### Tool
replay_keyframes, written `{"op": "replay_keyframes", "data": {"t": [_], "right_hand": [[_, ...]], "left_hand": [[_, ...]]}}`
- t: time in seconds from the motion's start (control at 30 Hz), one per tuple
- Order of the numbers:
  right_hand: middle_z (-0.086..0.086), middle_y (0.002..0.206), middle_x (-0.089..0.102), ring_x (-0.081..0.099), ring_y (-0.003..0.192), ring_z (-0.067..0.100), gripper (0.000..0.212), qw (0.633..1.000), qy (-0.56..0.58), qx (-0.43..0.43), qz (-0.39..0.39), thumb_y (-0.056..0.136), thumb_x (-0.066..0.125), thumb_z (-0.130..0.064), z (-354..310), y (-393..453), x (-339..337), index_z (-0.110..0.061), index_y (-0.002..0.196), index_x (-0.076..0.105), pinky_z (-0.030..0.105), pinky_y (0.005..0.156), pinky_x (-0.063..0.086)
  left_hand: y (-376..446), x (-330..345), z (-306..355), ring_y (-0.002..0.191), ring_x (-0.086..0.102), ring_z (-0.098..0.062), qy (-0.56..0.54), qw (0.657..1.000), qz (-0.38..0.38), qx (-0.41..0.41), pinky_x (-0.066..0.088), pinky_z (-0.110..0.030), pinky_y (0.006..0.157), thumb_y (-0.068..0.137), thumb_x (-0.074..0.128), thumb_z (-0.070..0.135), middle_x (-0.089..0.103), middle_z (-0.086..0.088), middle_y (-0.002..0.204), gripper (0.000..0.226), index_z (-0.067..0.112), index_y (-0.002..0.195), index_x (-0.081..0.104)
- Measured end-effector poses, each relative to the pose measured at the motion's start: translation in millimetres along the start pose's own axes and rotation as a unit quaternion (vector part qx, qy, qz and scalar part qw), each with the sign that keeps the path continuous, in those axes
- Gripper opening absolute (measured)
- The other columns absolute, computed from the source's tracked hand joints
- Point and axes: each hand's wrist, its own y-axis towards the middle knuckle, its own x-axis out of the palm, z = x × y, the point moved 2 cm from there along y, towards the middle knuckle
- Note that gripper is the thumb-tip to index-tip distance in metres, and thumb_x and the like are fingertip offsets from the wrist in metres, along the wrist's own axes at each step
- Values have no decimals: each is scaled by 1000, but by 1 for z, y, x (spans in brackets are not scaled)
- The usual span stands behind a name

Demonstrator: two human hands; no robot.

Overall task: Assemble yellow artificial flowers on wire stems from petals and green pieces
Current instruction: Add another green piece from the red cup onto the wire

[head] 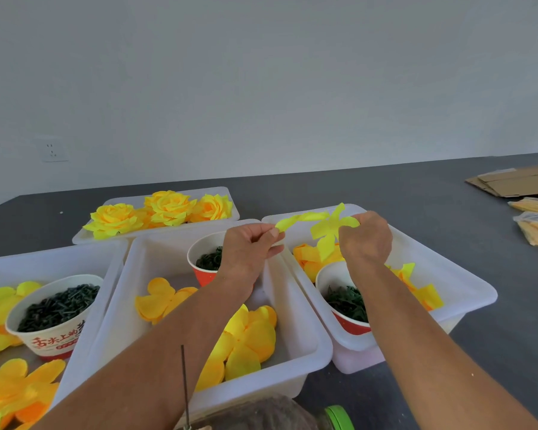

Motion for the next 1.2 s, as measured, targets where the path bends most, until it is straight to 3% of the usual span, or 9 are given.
{"op": "replay_keyframes", "data": {"t": [0.13, 0.37, 0.43, 0.53, 0.7, 0.8, 0.87, 0.97, 1.2], "right_hand": [[7, 100, 66, 59, 91, 27, 23, 999, -14, -19, -36, 84, 56, -8, -1, -2, 6, -9, 104, 66, 30, 72, 44], [6, 131, 53, 49, 120, 27, 43, 998, 49, 26, -41, 86, 47, 1, 0, 3, 3, -10, 126, 56, 32, 98, 42], [9, 99, 61, 53, 100, 31, 22, 999, -5, 6, -36, 89, 42, 1, -1, 7, 2, -6, 93, 63, 20, 73, 41], [1, 66, 40, 42, 79, 26, 35, 995, -76, -12, -63, 90, 40, 3, -3, 9, 1, -12, 58, 40, 23, 54, 27], [12, 93, 58, 51, 81, 26, 15, 987, -96, 35, -122, 87, 46, -3, 3, 5, 10, -1, 94, 60, 22, 58, 38], [8, 114, 58, 51, 106, 28, 23, 982, -171, -25, -73, 90, 45, -11, -2, 2, 7, -11, 107, 60, 33, 86, 38], [8, 120, 59, 46, 115, 29, 32, 983, -169, -67, -17, 91, 43, -11, -7, -3, 2, -17, 117, 61, 34, 84, 32], [12, 107, 65, 49, 111, 33, 32, 980, -134, -146, 20, 94, 40, -10, -12, -11, 0, -14, 109, 67, 37, 87, 36], [12, 72, 59, 54, 90, 38, 26, 963, -61, -261, 33, 92, 45, -7, -20, -22, 0, -3, 82, 68, 41, 75, 45]], "left_hand": [[-2, 8, -4, 108, 61, -19, 231, 964, -86, 102, 42, -13, 93, 90, 57, 3, 65, -11, 117, 24, 2, 112, 66], [1, 7, -6, 119, 52, -16, 362, 912, -94, 169, 20, 12, 78, 90, 58, 6, 57, -6, 130, 28, 8, 117, 64], [2, 6, -6, 119, 52, -15, 369, 908, -81, 178, 19, 13, 77, 90, 57, 7, 58, -5, 129, 28, 10, 117, 65], [4, 4, -6, 117, 53, -15, 373, 907, -68, 185, 22, 10, 79, 90, 57, 8, 59, -5, 127, 26, 10, 115, 66], [5, 0, -3, 108, 55, -9, 357, 914, -47, 185, 24, 11, 75, 90, 58, 9, 64, -6, 119, 24, 8, 112, 67], [7, -5, 3, 105, 59, -13, 337, 924, -27, 179, 31, 6, 76, 91, 58, 8, 67, -7, 113, 22, 6, 109, 68], [8, -11, 10, 100, 62, -16, 303, 937, -10, 176, 39, -3, 80, 90, 58, 7, 68, -10, 109, 20, 3, 106, 69], [10, -19, 20, 100, 64, -22, 264, 948, 18, 175, 47, -25, 90, 90, 58, 6, 70, -12, 105, 18, 1, 103, 70], [19, -37, 46, 69, 54, -6, 219, 961, 81, 149, 44, -22, 76, 89, 61, 11, 70, -10, 89, 16, 3, 97, 72]]}}
